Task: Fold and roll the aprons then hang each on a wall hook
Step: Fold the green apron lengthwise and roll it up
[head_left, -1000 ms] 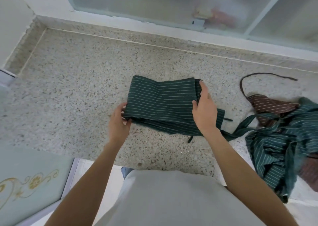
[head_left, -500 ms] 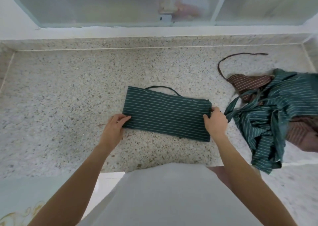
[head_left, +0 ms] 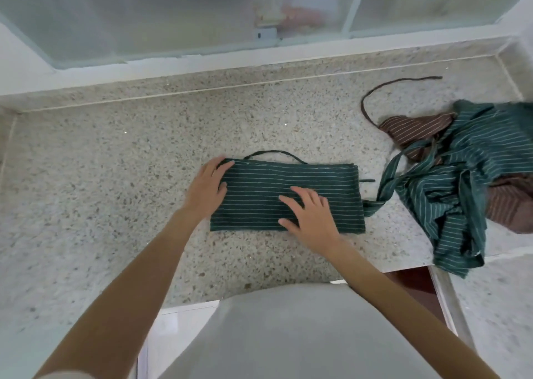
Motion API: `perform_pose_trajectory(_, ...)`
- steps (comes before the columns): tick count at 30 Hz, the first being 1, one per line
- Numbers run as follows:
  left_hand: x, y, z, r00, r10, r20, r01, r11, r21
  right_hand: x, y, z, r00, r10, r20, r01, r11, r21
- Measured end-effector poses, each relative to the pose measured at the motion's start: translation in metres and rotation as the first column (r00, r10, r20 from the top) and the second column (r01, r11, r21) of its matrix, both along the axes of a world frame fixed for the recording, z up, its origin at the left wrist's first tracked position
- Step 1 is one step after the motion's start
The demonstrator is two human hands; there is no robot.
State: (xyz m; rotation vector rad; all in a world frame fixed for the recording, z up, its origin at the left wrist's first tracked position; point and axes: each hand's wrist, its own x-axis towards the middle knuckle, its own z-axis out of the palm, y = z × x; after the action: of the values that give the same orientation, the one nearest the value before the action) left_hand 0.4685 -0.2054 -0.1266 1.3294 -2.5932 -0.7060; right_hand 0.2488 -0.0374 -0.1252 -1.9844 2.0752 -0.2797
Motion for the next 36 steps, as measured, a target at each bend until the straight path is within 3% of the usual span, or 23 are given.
perform_pose_trajectory(3, -0.006, -0.023, -0.010, 0.993, -0.092, 0.072, 0.092, 0.996, 0.004, 0.011, 0.007, -0.020, 0.998, 0.065, 0.012, -0.066, 0.963, 0.261)
perform_pose_trajectory(7, 0.013, -0.024, -0.007, 0.999, -0.018, 0.044, 0.016, 0.999, 0.032, -0.012, -0.004, -0.025, 0.957, 0.141, -0.255, -0.088, 0.974, 0.207)
perform_pose_trajectory(10, 0.029, -0.001, 0.003, 0.995, 0.088, 0.047, -0.097, 0.971, 0.219, -0.029, -0.035, -0.011, 0.929, 0.055, -0.366, 0.018, 0.981, 0.193)
perform_pose_trajectory(13, 0.032, 0.038, 0.010, 0.999, 0.042, 0.018, -0.046, 0.934, 0.355, -0.041, -0.063, 0.000, 0.881, -0.024, -0.473, 0.103, 0.985, 0.142)
perform_pose_trajectory(15, 0.030, 0.053, 0.005, 0.995, -0.103, 0.006, 0.101, 0.981, 0.165, -0.047, -0.071, 0.000, 0.901, -0.035, -0.433, 0.063, 0.997, 0.051)
perform_pose_trajectory(17, 0.027, 0.056, 0.002, 0.953, -0.301, 0.047, 0.302, 0.953, -0.029, -0.047, -0.070, -0.001, 0.920, 0.001, -0.391, -0.005, 1.000, -0.009)
perform_pose_trajectory(19, 0.025, 0.056, -0.001, 0.912, -0.398, 0.105, 0.404, 0.914, -0.046, -0.047, -0.063, -0.005, 0.951, 0.035, -0.309, -0.036, 0.999, 0.000)
perform_pose_trajectory(22, 0.023, 0.054, -0.002, 0.918, -0.373, 0.136, 0.370, 0.928, 0.044, -0.050, -0.050, -0.009, 0.985, 0.048, -0.166, -0.024, 0.990, 0.142)
perform_pose_trajectory(26, 0.019, 0.057, 0.005, 0.931, -0.350, 0.105, 0.356, 0.933, -0.046, -0.062, -0.040, -0.011, 0.987, 0.136, -0.087, -0.124, 0.983, 0.134)
perform_pose_trajectory(30, 0.013, 0.056, 0.026, 0.976, -0.215, -0.037, 0.208, 0.969, -0.137, -0.068, -0.037, -0.010, 0.992, 0.125, 0.023, -0.127, 0.985, 0.120)
perform_pose_trajectory(33, -0.001, 0.052, 0.057, 0.961, -0.198, -0.193, 0.143, 0.953, -0.267, -0.063, -0.038, -0.004, 0.969, -0.048, 0.244, 0.042, 0.999, 0.030)
perform_pose_trajectory(36, -0.019, 0.043, 0.088, 0.929, -0.192, -0.317, 0.083, 0.941, -0.328, -0.058, -0.036, -0.001, 0.860, -0.178, 0.478, 0.197, 0.980, 0.010)
